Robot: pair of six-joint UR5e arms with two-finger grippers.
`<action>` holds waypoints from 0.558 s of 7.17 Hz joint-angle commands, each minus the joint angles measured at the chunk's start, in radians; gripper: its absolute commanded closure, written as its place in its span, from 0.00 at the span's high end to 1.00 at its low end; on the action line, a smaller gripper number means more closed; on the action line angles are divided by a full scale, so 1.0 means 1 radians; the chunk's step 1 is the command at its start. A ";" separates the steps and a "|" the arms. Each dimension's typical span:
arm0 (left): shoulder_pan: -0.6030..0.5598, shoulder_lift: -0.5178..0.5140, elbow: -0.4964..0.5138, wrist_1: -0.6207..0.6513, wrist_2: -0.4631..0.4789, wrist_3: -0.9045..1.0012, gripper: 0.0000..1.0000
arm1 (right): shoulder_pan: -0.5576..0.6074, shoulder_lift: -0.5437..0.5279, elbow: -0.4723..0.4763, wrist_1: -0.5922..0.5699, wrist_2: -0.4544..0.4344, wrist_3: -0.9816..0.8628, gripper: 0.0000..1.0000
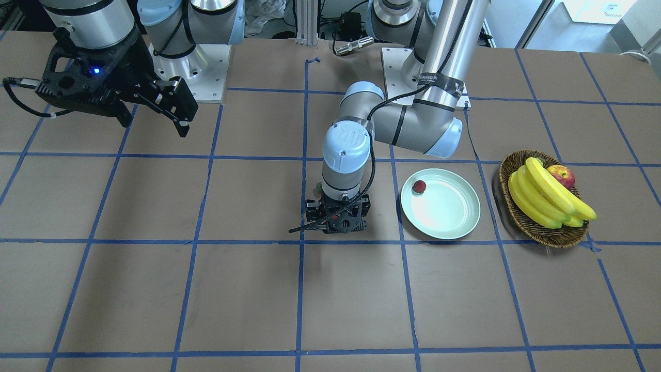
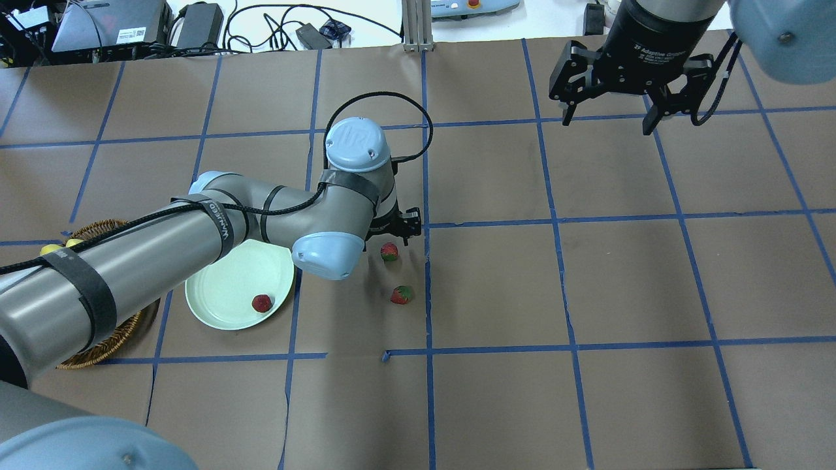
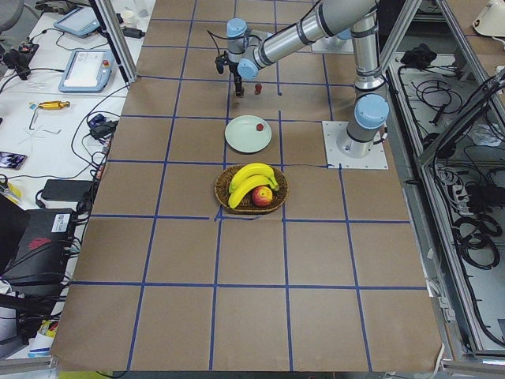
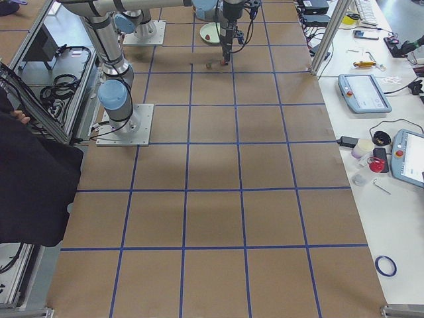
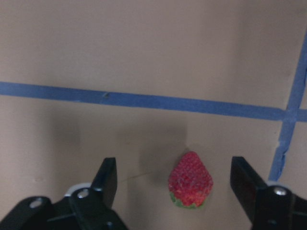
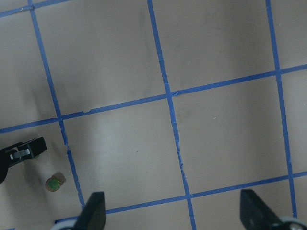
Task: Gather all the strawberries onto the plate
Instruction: 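Grasp the strawberry with the left gripper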
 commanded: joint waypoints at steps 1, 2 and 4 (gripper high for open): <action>-0.006 -0.016 0.000 -0.004 -0.004 -0.004 0.57 | -0.002 0.000 0.000 0.002 0.000 0.000 1.00; -0.006 -0.018 0.000 -0.006 -0.003 0.001 0.43 | -0.002 0.000 0.000 0.002 0.000 0.000 1.00; -0.006 0.010 0.002 -0.004 0.004 0.028 0.18 | 0.000 0.000 -0.002 0.000 0.000 0.000 1.00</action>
